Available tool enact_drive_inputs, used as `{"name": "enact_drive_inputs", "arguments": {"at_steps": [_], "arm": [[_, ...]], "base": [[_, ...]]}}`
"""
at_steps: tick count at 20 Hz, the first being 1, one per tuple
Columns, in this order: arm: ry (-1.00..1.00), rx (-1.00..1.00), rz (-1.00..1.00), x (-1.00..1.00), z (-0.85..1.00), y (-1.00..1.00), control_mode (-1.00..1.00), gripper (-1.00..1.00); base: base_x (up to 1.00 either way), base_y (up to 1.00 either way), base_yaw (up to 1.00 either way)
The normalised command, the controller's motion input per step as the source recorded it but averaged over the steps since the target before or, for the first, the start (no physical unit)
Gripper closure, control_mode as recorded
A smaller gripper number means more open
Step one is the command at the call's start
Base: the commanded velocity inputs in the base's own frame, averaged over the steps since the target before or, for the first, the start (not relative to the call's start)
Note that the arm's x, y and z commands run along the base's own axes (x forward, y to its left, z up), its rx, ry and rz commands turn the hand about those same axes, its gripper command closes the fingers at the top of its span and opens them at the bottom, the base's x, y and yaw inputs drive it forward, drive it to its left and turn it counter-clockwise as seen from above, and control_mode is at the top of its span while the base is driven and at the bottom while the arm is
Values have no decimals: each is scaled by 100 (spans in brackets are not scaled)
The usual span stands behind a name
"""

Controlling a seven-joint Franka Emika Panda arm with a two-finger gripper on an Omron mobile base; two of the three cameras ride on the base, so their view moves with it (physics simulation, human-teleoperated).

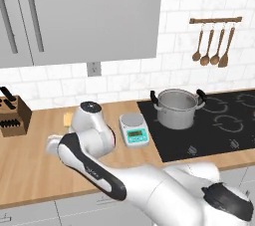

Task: Put the sweet potato and carrot in the pot. Retrieve the spatula and lightly stir the vegetables in the pot.

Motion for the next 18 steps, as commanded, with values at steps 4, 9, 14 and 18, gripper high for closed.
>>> {"name": "enact_drive_inputs", "arguments": {"at_steps": [4,9,14,18], "arm": [[7,34,-40,-19,100,-63,-100,100],[14,32,-48,-1,100,-78,-100,100],[27,37,-47,-21,100,-100,-100,100],[29,41,-40,-22,100,-100,-100,100]], "base": [[0,0,0],[0,0,0],[0,0,0],[0,0,0]]}}
